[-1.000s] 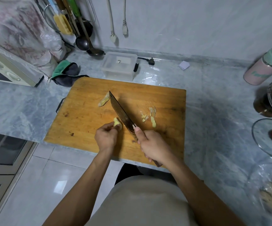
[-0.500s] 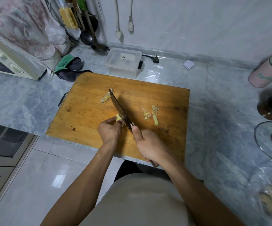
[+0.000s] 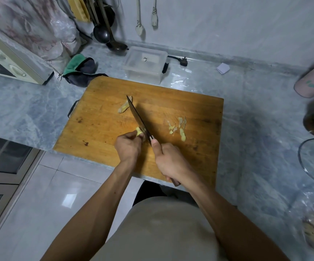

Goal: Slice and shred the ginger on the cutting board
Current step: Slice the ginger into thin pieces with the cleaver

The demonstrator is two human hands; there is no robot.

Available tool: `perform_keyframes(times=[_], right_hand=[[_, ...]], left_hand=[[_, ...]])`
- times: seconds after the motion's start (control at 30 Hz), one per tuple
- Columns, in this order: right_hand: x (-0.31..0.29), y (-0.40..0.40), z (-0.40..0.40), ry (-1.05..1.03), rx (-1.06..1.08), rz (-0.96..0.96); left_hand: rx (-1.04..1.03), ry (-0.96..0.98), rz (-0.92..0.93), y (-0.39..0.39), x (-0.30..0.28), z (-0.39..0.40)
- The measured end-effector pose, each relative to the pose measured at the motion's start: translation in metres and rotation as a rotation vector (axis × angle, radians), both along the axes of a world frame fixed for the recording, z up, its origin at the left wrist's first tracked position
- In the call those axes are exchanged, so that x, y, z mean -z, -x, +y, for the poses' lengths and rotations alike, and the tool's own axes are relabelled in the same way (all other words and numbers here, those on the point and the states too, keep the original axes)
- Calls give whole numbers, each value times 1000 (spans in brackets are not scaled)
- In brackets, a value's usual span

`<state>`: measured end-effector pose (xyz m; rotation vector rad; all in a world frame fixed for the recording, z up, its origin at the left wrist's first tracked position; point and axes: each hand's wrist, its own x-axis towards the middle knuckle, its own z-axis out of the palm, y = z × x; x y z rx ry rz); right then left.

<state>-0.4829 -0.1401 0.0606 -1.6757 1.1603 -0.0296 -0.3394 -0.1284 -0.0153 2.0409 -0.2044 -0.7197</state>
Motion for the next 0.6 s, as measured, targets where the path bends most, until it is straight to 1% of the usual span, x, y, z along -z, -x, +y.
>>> perform_keyframes(times=[0.3, 0.6], right_hand=[[7, 0, 0, 9, 14, -8], [25, -14, 10, 60, 46, 2]], left_hand=[[-16, -1, 84, -5, -2, -1], [-58, 18, 101, -4, -6, 0]])
